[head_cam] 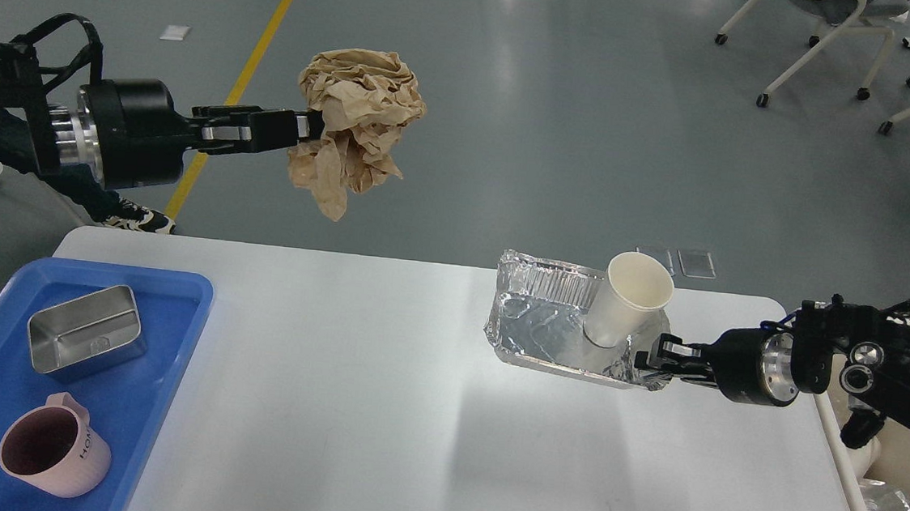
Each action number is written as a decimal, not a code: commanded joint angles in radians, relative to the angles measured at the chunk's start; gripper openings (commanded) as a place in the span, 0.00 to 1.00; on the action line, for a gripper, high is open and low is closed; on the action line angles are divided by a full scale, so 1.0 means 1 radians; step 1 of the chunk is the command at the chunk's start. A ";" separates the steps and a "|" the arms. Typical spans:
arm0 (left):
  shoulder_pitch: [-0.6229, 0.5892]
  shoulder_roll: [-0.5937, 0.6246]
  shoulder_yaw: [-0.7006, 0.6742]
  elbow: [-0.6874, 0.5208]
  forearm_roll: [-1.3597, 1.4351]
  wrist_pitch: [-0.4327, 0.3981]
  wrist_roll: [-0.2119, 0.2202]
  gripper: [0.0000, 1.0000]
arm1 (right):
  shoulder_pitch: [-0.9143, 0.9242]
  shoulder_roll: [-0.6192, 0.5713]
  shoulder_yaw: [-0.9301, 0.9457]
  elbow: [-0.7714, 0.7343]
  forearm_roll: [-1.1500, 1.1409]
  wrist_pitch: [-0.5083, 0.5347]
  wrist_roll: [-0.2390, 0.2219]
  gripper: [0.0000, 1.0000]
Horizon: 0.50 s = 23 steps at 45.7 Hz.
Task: Tidy desktop
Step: 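Carry the paper over the foil tray and release it inside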
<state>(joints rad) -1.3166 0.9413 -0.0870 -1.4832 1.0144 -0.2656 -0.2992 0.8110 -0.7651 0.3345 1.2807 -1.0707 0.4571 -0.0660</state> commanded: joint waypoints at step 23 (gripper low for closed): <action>0.100 -0.663 0.049 0.543 0.015 -0.044 -0.009 0.02 | -0.001 0.004 0.017 0.000 0.000 -0.006 0.000 0.00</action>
<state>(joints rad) -1.2374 0.3775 -0.0385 -0.9938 1.0292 -0.3192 -0.3071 0.8091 -0.7626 0.3499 1.2809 -1.0699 0.4516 -0.0660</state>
